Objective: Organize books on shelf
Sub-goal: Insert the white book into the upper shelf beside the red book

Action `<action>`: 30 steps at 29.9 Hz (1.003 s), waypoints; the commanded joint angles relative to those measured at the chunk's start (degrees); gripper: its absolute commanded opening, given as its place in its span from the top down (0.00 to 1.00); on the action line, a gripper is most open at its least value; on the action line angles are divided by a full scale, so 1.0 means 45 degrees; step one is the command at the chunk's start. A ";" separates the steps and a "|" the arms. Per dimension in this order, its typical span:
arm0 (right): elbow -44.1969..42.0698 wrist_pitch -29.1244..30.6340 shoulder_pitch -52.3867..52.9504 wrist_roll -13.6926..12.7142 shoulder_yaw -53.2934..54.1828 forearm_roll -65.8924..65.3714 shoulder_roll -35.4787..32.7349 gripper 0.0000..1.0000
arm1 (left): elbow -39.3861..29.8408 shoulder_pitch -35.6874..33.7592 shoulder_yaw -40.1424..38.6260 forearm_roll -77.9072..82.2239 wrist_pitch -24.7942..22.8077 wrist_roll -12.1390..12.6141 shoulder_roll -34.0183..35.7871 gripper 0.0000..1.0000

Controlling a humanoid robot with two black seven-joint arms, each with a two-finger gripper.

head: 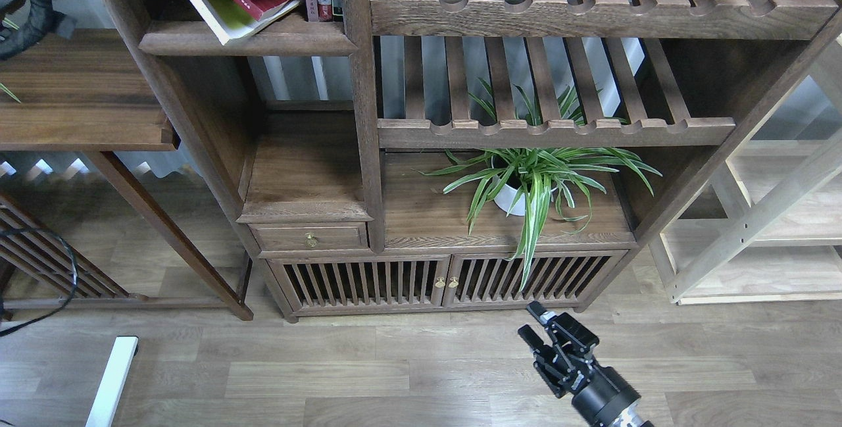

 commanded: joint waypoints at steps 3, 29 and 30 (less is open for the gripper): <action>-0.0001 -0.0001 0.0118 -0.0001 0.0041 0.0177 -0.0067 0.36 | 0.0865 -0.0101 0.0467 0.0859 -0.0001 0.0000 -0.0075 0.89; 0.0135 -0.0001 0.0002 -0.0001 0.0217 0.0998 -0.0379 0.36 | 0.0146 -0.1041 0.0060 0.1525 -0.0001 0.0000 0.0276 0.90; 0.0136 -0.0001 -0.0134 -0.0001 0.0198 0.1017 -0.0457 0.36 | -0.0301 -0.0574 -0.0484 0.1351 -0.0001 0.0000 0.0256 0.90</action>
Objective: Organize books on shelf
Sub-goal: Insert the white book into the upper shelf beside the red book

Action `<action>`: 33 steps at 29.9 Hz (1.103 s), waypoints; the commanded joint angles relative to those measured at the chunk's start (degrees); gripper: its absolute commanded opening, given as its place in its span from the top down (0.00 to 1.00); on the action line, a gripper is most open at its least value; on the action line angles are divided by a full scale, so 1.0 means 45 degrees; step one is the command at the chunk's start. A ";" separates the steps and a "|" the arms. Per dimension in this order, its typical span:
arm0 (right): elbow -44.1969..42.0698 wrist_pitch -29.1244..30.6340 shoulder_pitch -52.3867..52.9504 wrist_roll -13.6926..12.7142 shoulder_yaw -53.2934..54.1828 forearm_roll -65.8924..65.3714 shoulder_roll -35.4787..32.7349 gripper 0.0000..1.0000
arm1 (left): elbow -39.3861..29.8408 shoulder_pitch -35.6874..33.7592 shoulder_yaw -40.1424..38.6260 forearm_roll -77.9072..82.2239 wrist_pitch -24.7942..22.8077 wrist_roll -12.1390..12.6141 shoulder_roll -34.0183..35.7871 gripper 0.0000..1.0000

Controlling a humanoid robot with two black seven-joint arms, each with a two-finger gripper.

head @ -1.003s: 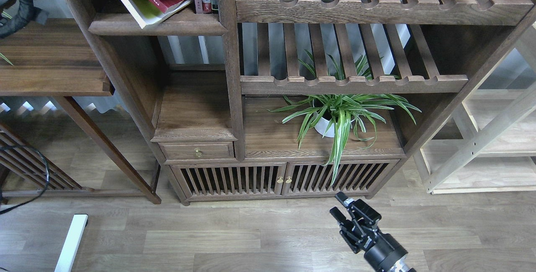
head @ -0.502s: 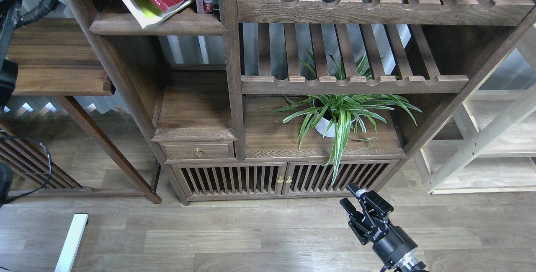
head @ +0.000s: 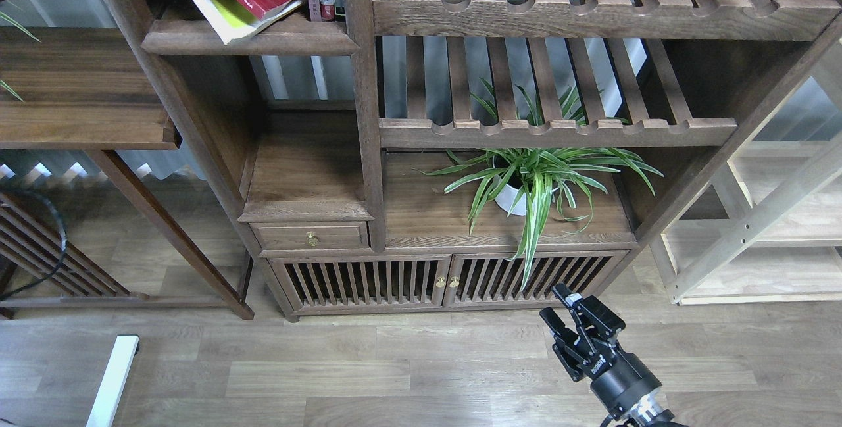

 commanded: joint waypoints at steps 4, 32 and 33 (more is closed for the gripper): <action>0.0076 0.0000 -0.0697 -0.0001 0.0006 0.0023 -0.0203 0.36 | -0.2665 0.2582 -0.2484 -0.1053 -0.0001 0.0000 0.0312 0.91; 0.0642 0.0000 -0.1909 -0.0001 -0.0112 0.0004 -0.0242 0.37 | -0.3764 0.5478 -0.3952 -0.0412 -0.0001 0.0000 -0.0134 0.92; 0.0681 0.0000 -0.1967 -0.0001 -0.0112 0.0004 -0.0262 0.37 | -0.3589 0.5420 -0.3952 -0.0275 -0.0001 0.0000 -0.0291 0.92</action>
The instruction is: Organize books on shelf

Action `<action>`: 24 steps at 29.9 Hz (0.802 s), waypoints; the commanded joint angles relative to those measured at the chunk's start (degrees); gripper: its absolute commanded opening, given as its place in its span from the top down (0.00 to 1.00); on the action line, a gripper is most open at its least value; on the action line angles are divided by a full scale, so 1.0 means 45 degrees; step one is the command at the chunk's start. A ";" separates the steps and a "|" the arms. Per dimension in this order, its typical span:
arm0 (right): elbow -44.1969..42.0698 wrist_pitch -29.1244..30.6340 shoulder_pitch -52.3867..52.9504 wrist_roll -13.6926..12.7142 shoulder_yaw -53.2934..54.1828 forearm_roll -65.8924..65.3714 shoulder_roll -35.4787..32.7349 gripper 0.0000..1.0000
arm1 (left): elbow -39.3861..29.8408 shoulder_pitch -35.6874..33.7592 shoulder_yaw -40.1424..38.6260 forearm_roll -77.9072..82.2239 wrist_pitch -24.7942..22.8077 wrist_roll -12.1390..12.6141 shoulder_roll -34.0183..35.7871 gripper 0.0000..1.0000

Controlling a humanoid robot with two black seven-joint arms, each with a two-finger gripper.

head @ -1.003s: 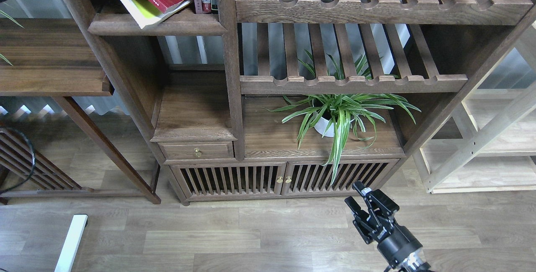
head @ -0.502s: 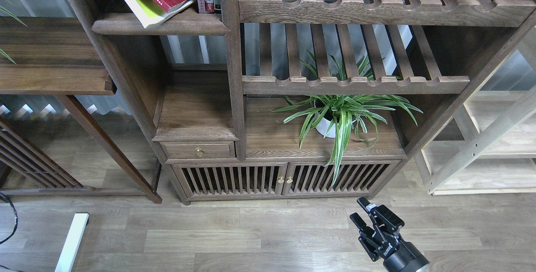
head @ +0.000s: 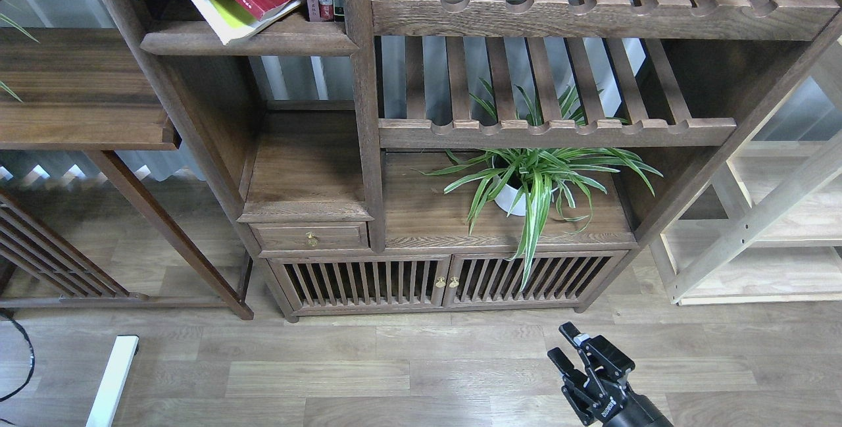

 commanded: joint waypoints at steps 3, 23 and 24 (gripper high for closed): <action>0.0199 0.0000 -0.0477 0.0000 0.0063 0.0001 -0.0116 0.37 | 0.0966 -0.0426 -0.0014 0.1153 0.0000 0.0000 -0.1176 0.92; 0.0199 0.0000 -0.0810 0.0000 0.0160 0.0527 -0.0936 0.36 | 0.3777 -0.3588 0.1196 0.3440 0.0000 0.0000 -0.4009 0.91; 0.0199 0.0000 -0.0810 0.0000 0.0160 0.0663 -0.1053 0.36 | 0.4109 -0.3804 0.1255 0.3615 0.0000 0.0000 -0.4146 0.91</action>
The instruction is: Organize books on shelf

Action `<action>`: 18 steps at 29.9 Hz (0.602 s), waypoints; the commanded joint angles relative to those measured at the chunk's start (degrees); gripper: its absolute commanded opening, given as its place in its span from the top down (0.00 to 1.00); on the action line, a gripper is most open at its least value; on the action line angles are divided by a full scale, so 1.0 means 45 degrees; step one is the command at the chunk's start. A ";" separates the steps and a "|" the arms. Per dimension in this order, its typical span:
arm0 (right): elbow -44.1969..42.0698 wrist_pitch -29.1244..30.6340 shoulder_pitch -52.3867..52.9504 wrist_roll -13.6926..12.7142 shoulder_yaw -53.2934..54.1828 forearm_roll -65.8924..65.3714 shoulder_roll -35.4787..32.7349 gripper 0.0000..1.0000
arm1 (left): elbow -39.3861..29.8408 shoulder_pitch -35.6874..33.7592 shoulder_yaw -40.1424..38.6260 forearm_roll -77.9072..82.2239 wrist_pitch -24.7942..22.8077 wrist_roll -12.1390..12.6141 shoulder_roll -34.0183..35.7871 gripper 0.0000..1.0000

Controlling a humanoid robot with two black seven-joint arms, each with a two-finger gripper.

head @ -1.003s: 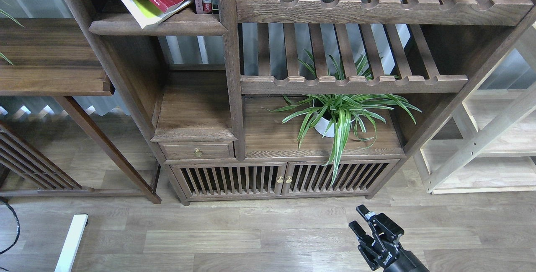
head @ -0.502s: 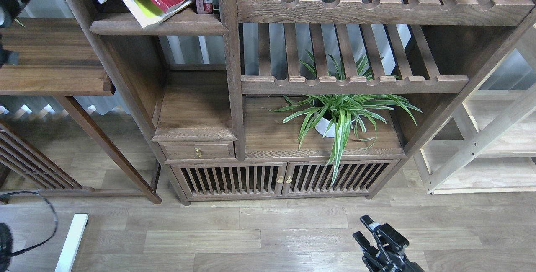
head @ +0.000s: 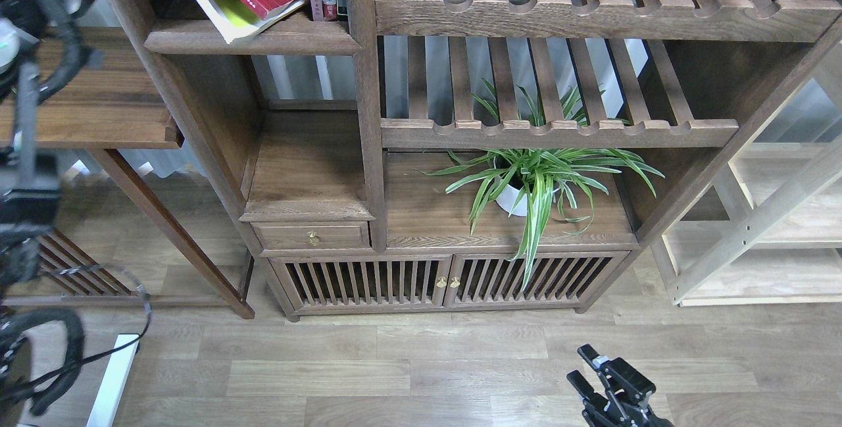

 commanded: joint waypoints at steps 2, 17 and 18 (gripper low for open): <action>-0.0003 0.0000 0.0020 0.0000 0.0012 0.0750 -0.0513 0.36 | 0.1368 -0.1114 0.0346 0.0613 -0.0001 0.0002 -0.0690 0.91; -0.0022 0.0000 0.0410 0.0000 -0.0105 0.1416 -0.0865 0.36 | 0.2306 -0.1251 0.0404 0.0692 -0.0051 0.0002 0.0364 0.91; -0.0022 0.0000 0.0410 0.0000 -0.0105 0.1416 -0.0846 0.36 | 0.2404 -0.1290 0.0424 0.0769 -0.0109 0.0002 0.0345 0.91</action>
